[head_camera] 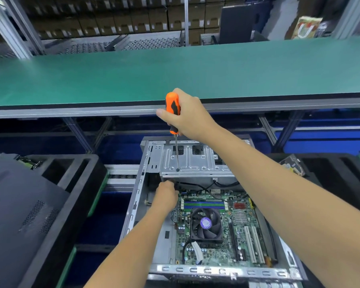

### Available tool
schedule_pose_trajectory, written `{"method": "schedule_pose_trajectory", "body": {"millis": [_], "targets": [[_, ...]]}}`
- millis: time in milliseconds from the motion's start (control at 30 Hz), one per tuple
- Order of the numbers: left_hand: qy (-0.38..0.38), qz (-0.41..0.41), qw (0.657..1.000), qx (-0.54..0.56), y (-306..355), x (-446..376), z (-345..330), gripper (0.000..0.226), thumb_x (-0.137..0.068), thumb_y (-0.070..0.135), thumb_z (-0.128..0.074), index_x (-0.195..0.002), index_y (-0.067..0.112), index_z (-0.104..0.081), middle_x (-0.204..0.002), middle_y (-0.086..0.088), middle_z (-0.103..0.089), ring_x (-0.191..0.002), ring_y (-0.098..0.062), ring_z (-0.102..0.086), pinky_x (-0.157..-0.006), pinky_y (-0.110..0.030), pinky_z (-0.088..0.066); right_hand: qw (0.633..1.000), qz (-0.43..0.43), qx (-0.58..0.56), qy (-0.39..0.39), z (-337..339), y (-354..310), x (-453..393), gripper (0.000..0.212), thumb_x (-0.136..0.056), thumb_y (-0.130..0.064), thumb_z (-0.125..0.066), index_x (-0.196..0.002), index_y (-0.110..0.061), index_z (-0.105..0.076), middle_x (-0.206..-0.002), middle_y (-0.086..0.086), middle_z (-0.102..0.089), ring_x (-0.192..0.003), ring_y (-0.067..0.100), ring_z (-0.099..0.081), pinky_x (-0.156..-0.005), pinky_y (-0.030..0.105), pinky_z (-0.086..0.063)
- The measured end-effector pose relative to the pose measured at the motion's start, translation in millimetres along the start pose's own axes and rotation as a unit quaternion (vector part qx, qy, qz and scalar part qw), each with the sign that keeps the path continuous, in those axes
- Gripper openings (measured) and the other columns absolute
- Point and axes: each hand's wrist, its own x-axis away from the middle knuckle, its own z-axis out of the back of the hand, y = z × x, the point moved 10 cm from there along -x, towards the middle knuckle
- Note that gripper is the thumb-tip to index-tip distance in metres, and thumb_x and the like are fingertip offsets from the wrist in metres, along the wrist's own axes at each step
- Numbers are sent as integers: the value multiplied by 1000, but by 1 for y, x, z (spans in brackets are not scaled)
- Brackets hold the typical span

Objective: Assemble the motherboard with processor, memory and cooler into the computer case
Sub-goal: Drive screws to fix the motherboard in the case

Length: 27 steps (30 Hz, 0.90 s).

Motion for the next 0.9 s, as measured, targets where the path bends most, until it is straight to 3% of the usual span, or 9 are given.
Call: {"method": "schedule_pose_trajectory", "body": {"millis": [133,233,433,600,800,900], "targets": [[-3,2,999,-45,2,-8,-8,24,-93,3,-50,-117,2,-55,-115,-16,-61,-100,-28,-62,-76,-27,-48,1000,-1,1,-3,-3,5,-2,35,-91,-42,-63,-91,-11,-47,-74,8,-57,-71,35,-64,-62,47,-57],[-2,-3,998,-69,6,-11,-11,27,-94,3,-49,-119,-1,-55,-119,-16,-58,-106,-28,-60,-83,-28,-49,1000,-1,-1,-4,-4,8,-4,34,-91,-42,-62,-90,-12,-46,-78,14,-61,-71,35,-64,-63,48,-57],[9,-8,998,-56,6,-16,-14,24,-91,0,-50,-113,-1,-59,-118,-17,-57,-104,-28,-60,-82,-27,-48,1000,3,9,1,-5,13,-5,36,-92,-44,-61,-94,-11,-47,-81,14,-62,-73,32,-63,-65,45,-57],[14,-9,1000,-24,5,-17,-16,24,-86,-7,-48,-104,-1,-62,-110,-17,-63,-98,-30,-61,-77,-25,-46,1000,7,22,0,-9,16,-6,35,-91,-47,-60,-92,-14,-47,-72,-1,-48,-63,21,-53,-58,33,-48],[4,-6,1000,-24,0,-22,-23,25,-86,-7,-48,-106,-1,-61,-110,-16,-62,-98,-28,-60,-78,-26,-47,1000,11,6,-13,-15,20,-6,38,-91,-47,-60,-97,-11,-48,-79,10,-56,-73,33,-64,-64,48,-57],[1,-7,999,-31,-1,-22,-24,23,-87,-4,-49,-107,0,-61,-112,-14,-61,-99,-27,-59,-76,-23,-44,1000,15,14,-11,-15,18,-6,37,-91,-48,-60,-95,-13,-48,-75,5,-53,-65,26,-60,-61,41,-56]]}}
